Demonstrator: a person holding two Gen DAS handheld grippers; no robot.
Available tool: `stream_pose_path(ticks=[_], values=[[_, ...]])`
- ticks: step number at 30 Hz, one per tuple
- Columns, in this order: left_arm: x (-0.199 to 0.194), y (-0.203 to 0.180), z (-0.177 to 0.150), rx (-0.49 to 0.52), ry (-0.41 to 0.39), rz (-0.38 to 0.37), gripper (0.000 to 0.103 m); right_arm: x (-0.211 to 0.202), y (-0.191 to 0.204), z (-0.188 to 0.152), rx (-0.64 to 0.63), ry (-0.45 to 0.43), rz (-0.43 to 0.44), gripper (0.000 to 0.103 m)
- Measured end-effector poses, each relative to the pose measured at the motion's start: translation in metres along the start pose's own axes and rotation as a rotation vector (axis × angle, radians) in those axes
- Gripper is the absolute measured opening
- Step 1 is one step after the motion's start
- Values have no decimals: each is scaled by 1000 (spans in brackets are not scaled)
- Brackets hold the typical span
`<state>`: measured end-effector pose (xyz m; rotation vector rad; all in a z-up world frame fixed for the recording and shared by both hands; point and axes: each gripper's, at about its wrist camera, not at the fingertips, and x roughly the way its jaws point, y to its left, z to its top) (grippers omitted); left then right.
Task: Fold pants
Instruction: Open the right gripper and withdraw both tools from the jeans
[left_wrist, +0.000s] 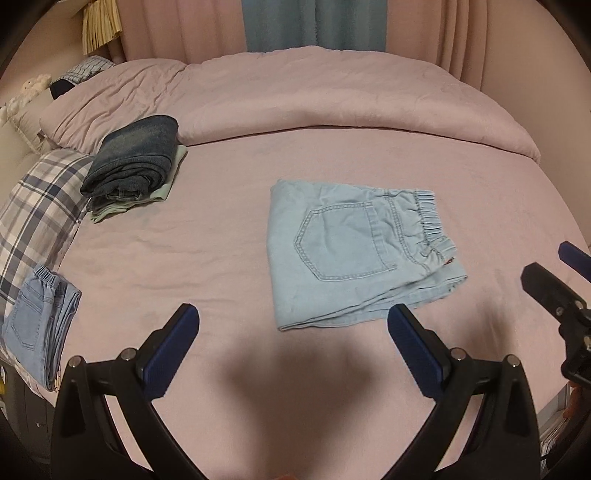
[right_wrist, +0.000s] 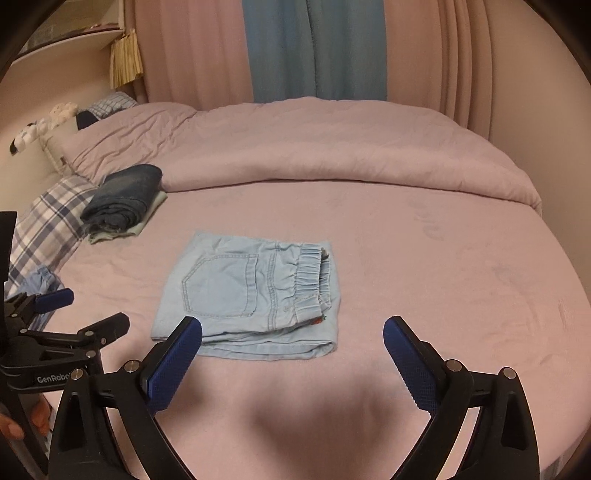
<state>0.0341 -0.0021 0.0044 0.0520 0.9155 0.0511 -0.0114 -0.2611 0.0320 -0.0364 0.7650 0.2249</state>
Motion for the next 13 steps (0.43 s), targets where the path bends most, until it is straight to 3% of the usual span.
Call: stream_pose_path(ticks=[13], values=[[-13, -4, -2, -11, -9, -8, 102, -14, 5, -2, 0, -33, 10, 99]])
